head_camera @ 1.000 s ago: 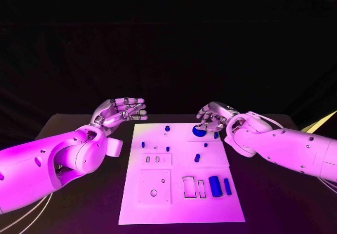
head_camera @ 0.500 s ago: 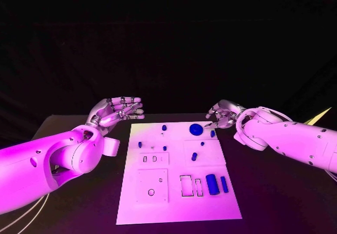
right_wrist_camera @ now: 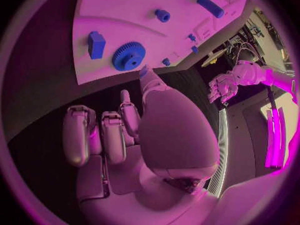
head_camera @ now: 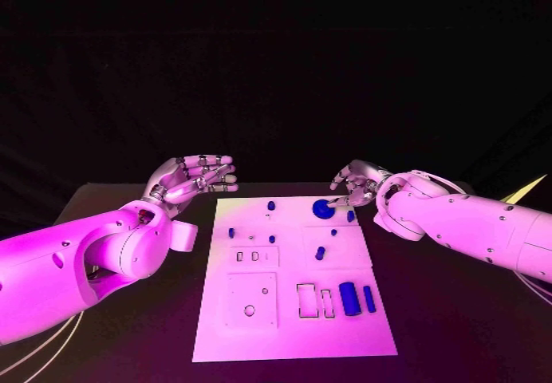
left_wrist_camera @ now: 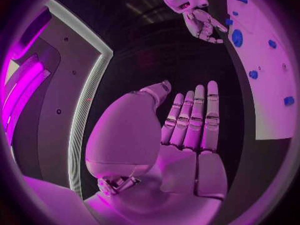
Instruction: Assemble the parts on the task board
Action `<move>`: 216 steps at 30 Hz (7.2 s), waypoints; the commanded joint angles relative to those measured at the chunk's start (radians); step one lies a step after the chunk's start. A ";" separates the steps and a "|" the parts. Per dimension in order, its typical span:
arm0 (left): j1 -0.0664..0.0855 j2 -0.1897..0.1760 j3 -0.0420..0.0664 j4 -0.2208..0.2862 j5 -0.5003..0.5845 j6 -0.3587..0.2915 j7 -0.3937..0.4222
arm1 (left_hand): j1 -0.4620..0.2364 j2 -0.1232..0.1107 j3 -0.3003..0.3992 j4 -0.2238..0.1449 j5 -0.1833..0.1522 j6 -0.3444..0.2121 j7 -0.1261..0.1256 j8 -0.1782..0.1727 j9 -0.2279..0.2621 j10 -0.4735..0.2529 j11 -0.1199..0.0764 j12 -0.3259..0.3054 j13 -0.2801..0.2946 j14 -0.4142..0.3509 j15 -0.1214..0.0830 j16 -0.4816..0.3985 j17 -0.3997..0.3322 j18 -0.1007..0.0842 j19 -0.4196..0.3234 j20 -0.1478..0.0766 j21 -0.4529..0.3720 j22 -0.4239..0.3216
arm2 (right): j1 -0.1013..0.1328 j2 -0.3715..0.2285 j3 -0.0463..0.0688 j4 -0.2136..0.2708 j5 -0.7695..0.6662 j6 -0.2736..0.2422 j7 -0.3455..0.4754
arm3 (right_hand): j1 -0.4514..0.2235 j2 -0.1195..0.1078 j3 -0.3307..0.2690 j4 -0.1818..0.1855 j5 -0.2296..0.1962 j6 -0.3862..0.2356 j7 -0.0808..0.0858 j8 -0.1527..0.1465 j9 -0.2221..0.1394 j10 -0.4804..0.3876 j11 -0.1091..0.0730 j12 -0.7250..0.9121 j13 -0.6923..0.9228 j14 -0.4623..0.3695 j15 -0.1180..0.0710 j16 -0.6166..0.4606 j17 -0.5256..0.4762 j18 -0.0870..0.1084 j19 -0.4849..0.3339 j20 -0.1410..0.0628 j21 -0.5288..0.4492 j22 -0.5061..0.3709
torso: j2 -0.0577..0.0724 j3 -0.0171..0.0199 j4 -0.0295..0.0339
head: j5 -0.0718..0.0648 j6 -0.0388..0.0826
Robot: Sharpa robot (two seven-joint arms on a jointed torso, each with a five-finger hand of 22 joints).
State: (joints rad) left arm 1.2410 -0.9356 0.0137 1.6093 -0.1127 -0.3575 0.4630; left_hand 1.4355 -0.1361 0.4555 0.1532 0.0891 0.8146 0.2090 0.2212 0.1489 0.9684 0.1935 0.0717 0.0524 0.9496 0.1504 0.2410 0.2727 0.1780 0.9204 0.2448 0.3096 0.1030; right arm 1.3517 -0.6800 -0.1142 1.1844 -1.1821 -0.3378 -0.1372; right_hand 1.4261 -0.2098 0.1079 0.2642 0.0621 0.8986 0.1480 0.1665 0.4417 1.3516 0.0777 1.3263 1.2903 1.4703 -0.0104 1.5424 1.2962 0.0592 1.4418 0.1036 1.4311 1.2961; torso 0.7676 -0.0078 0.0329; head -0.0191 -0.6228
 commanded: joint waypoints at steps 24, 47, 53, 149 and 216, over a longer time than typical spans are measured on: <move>0.001 0.003 0.001 0.002 0.000 0.004 0.000 | -0.005 -0.020 0.011 -0.003 -0.003 -0.009 0.044 0.007 0.016 -0.008 0.007 -0.007 0.015 -0.012 0.000 -0.014 0.017 0.002 0.013 -0.005 0.019 0.016 | -0.021 0.048 -0.003 -0.033 -0.033 0.025 -0.036 | 0.023 0.032 0.015 0.019 0.015 -0.036 0.008 0.029 0.013 0.095 -0.006 0.071 0.123 0.100 0.011 0.028 0.274 -0.032 0.070 0.001 0.051 0.176 | -0.001 0.0015 -0.0026 | 0.008 -0.007; 0.001 0.002 0.001 0.002 0.000 0.005 -0.002 | -0.006 -0.018 0.013 -0.007 -0.003 -0.008 0.044 0.008 0.017 -0.007 0.007 -0.006 0.016 -0.013 0.000 -0.015 0.020 0.002 0.012 -0.005 0.021 0.017 | -0.027 0.064 -0.006 -0.048 -0.045 0.046 -0.040 | 0.031 0.049 0.034 0.014 0.015 -0.020 0.004 0.035 0.014 0.103 -0.009 0.084 0.136 0.100 0.009 0.028 0.275 -0.034 0.074 0.000 0.060 0.186 | 0.000 0.0029 -0.0021 | 0.009 -0.012; 0.001 0.002 0.001 0.001 0.000 0.005 -0.002 | -0.006 -0.018 0.013 -0.007 -0.003 -0.008 0.044 0.008 0.017 -0.007 0.007 -0.006 0.016 -0.013 0.000 -0.015 0.020 0.002 0.012 -0.005 0.021 0.017 | -0.033 0.069 -0.007 -0.053 -0.045 0.054 -0.036 | 0.030 0.060 0.048 0.013 0.014 0.000 -0.002 0.039 0.013 0.111 -0.014 0.095 0.147 0.100 0.005 0.028 0.275 -0.035 0.075 -0.002 0.062 0.190 | 0.000 0.0033 -0.0025 | 0.012 -0.015; 0.001 0.019 0.001 -0.013 0.000 0.007 -0.007 | -0.008 -0.017 0.014 -0.009 -0.003 -0.008 0.045 0.007 0.017 -0.007 0.007 -0.006 0.016 -0.013 0.000 -0.016 0.023 0.002 0.011 -0.005 0.023 0.017 | -0.096 0.293 -0.021 -0.030 -0.374 -0.147 -0.095 | -0.085 0.043 0.261 -0.015 0.012 0.050 -0.009 -0.006 -0.027 0.124 -0.023 0.098 0.163 0.100 -0.005 0.028 0.275 -0.043 0.094 -0.015 0.089 0.224 | 0.000 0.0040 -0.0032 | 0.033 -0.012; -0.002 0.005 -0.002 -0.029 0.003 0.012 -0.008 | -0.013 -0.016 0.015 -0.016 -0.003 -0.010 0.045 0.005 0.018 -0.011 0.008 -0.007 0.015 -0.017 0.001 -0.022 0.030 0.001 0.008 -0.005 0.028 0.019 | -0.024 -0.141 -0.013 0.230 0.015 -0.034 0.188 | -0.114 -0.004 0.248 -0.102 0.011 0.017 0.007 -0.082 -0.038 0.070 -0.007 0.024 0.118 0.100 0.011 0.027 0.271 -0.026 0.056 0.002 0.024 0.177 | -0.023 0.0226 -0.0418 | 0.054 -0.004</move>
State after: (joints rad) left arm 1.2394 -0.9326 0.0117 1.5799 -0.1107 -0.3505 0.4525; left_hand 1.4354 -0.1360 0.4554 0.1529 0.0891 0.8146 0.2090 0.2211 0.1498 0.9598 0.2018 0.0717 0.0524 0.9409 0.1487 0.2335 0.2839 0.1780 0.9203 0.2448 0.3212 0.1039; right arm 1.3271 -0.8146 -0.1271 1.4182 -1.1790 -0.3902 0.0339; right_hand 1.3011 -0.2137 0.3505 0.1797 0.0619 0.9254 0.1532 0.0961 0.3944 1.4430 0.0663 1.3626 1.2951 1.4683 -0.0087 1.5572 1.2962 0.0374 1.4645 0.0986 1.4600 1.2961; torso 0.7498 0.0102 -0.0022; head 0.0354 -0.6254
